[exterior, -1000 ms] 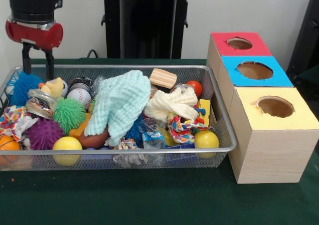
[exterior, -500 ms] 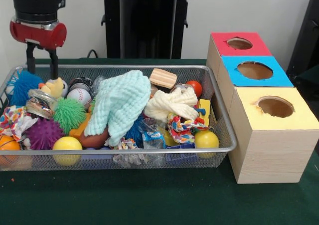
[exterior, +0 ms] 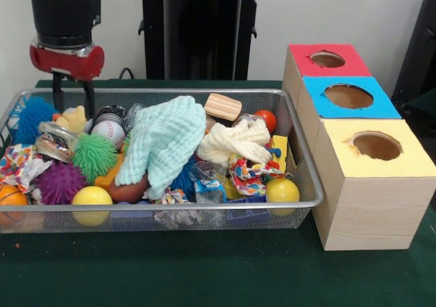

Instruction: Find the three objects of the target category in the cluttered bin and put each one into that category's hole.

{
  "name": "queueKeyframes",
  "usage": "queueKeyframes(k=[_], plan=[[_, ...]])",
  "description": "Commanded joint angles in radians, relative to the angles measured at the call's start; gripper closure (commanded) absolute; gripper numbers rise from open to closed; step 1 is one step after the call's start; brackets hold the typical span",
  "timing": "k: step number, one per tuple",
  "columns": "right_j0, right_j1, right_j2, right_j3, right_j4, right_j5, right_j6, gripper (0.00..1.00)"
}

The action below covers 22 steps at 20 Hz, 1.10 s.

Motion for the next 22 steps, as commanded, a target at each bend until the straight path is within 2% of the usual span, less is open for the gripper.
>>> queueKeyframes(k=[1, 5, 9, 10, 17, 22], plan=[[0.051, 0.093, -0.015, -0.009, -0.088, -0.094, 0.025, 0.0], [0.083, 0.136, -0.058, -0.036, -0.11, -0.161, 0.071, 0.0], [0.103, 0.142, -0.086, -0.043, -0.125, -0.205, 0.078, 0.0], [0.106, 0.144, -0.095, -0.044, -0.113, -0.204, 0.069, 1.0], [0.131, 0.128, -0.127, -0.045, -0.097, -0.2, 0.062, 1.0], [0.108, -0.005, -0.083, 0.008, -0.036, -0.063, -0.005, 1.0]])
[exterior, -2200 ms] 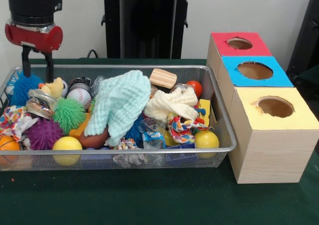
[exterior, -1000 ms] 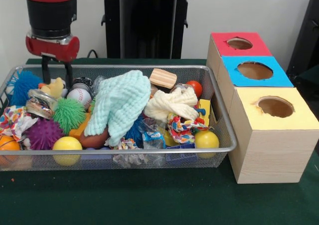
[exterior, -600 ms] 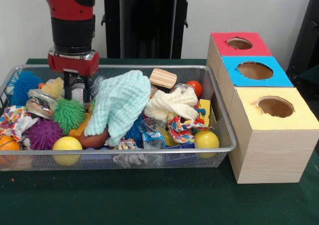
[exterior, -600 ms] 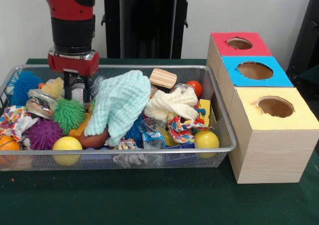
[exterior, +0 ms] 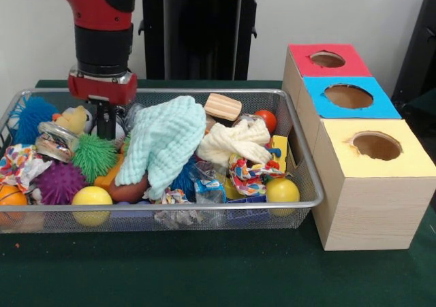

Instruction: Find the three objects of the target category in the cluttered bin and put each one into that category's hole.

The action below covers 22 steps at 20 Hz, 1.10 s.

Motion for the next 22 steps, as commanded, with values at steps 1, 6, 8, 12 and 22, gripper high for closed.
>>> queueKeyframes(k=[1, 6, 8, 12, 22], plan=[[-0.013, -0.118, 0.02, 0.015, 0.041, 0.162, -0.019, 1.0], [-0.044, -0.159, 0.062, 0.022, 0.065, 0.23, -0.069, 1.0], [-0.059, -0.167, 0.08, 0.023, 0.068, 0.243, -0.086, 0.0], [-0.078, -0.187, 0.084, 0.042, 0.065, 0.266, -0.1, 0.0], [-0.058, -0.13, 0.044, 0.032, 0.01, 0.2, -0.033, 0.0]])
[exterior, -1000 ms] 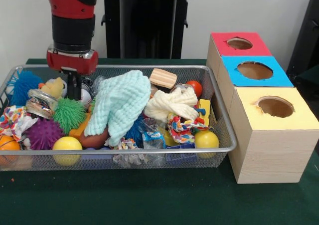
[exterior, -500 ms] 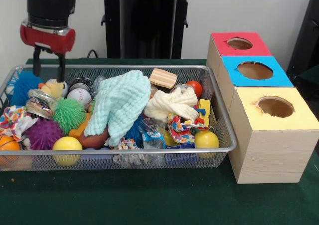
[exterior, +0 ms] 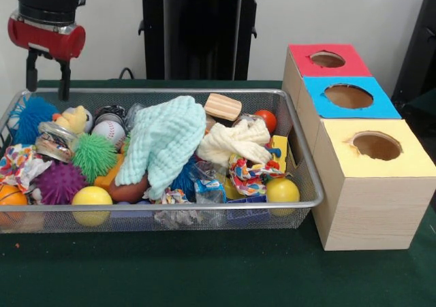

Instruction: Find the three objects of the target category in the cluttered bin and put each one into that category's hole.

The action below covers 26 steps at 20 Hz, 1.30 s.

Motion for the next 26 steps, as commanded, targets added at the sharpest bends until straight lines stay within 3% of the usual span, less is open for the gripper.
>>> queueKeyframes(k=[1, 10, 26], plan=[[0.014, 0.072, 0.033, 0.023, -0.032, 0.029, -0.021, 0.0], [0.042, 0.13, 0.006, 0.018, -0.053, -0.056, 0.039, 0.0], [0.062, 0.238, -0.028, -0.065, -0.067, -0.145, 0.03, 0.0]])
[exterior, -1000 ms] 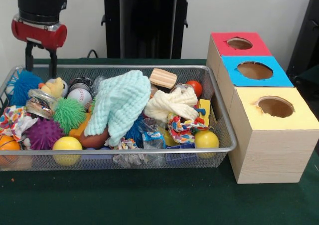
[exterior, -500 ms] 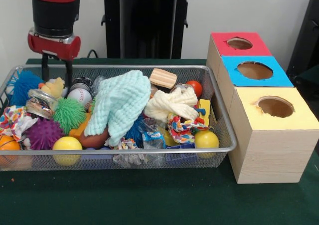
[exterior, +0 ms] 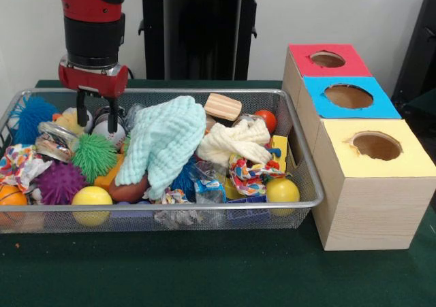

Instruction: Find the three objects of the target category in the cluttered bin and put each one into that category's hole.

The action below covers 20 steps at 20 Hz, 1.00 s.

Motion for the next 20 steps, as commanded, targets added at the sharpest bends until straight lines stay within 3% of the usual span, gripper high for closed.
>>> queueKeyframes(k=[1, 9, 15, 20], plan=[[0.002, 0.069, -0.006, -0.067, -0.064, -0.051, 0.023, 0.0], [-0.131, -0.009, 0.091, -0.036, -0.039, 0.072, -0.132, 0.0], [-0.184, 0.012, 0.123, -0.025, -0.056, 0.078, -0.151, 0.0], [-0.207, -0.043, 0.135, 0.016, -0.058, 0.104, -0.158, 0.0]])
